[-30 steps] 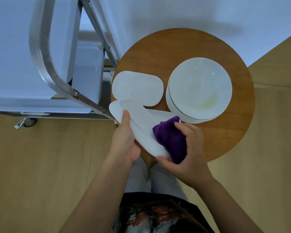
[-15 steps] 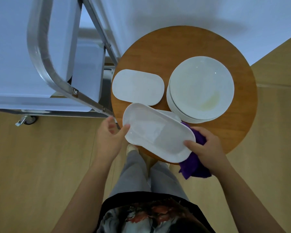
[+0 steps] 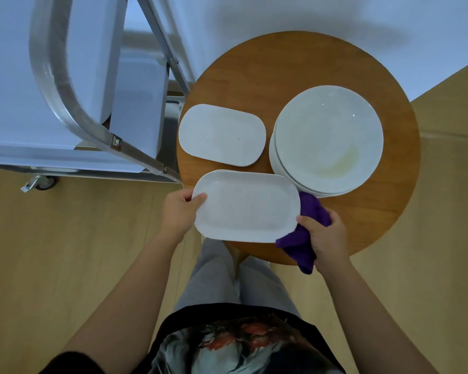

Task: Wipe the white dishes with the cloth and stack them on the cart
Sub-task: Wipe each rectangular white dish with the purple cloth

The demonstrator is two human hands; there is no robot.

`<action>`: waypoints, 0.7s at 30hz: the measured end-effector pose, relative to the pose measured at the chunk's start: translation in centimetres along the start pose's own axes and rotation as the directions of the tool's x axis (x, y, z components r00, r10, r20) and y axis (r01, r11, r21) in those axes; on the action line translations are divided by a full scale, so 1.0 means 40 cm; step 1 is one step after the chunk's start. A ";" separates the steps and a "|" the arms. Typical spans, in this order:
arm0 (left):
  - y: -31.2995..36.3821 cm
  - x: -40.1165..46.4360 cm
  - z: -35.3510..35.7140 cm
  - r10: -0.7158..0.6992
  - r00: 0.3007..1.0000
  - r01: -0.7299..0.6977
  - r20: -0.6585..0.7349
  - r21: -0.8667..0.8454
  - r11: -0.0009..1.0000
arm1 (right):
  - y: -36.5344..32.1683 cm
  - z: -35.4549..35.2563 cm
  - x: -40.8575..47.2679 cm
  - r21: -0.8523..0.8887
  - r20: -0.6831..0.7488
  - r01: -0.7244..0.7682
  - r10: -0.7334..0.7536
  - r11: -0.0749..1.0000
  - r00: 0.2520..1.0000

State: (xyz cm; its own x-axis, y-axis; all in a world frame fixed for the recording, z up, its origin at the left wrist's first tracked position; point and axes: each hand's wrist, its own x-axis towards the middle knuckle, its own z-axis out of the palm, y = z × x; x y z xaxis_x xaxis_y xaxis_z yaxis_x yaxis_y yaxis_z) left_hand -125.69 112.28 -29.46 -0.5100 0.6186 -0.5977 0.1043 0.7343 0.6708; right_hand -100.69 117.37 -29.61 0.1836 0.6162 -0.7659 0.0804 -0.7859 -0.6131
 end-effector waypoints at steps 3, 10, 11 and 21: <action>-0.002 0.010 0.007 -0.005 1.000 0.005 -0.010 0.047 0.999 | 0.022 0.019 -0.026 -0.020 -0.104 0.095 -0.096 0.995 0.990; -0.035 0.052 0.033 0.041 0.997 -0.027 -0.058 0.218 0.976 | 0.045 0.022 -0.052 -0.056 -0.185 0.248 -0.254 0.967 0.949; -0.041 0.057 0.041 0.065 0.995 -0.041 -0.074 0.287 0.957 | 0.043 0.025 -0.053 -0.061 -0.172 0.252 -0.259 0.966 0.950; -0.029 0.092 0.063 0.151 0.985 -0.108 -0.078 0.397 0.911 | 0.022 0.088 -0.068 -0.188 -0.039 0.377 -0.391 0.907 0.920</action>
State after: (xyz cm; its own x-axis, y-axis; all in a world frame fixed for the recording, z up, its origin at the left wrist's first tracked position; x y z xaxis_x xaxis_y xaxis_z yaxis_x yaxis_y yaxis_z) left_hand -125.54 114.43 -33.55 -0.5535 0.6988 -0.4532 0.4894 0.7132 0.5019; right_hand -104.55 115.18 -28.73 0.1754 0.8718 -0.4574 0.3261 -0.4898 -0.8085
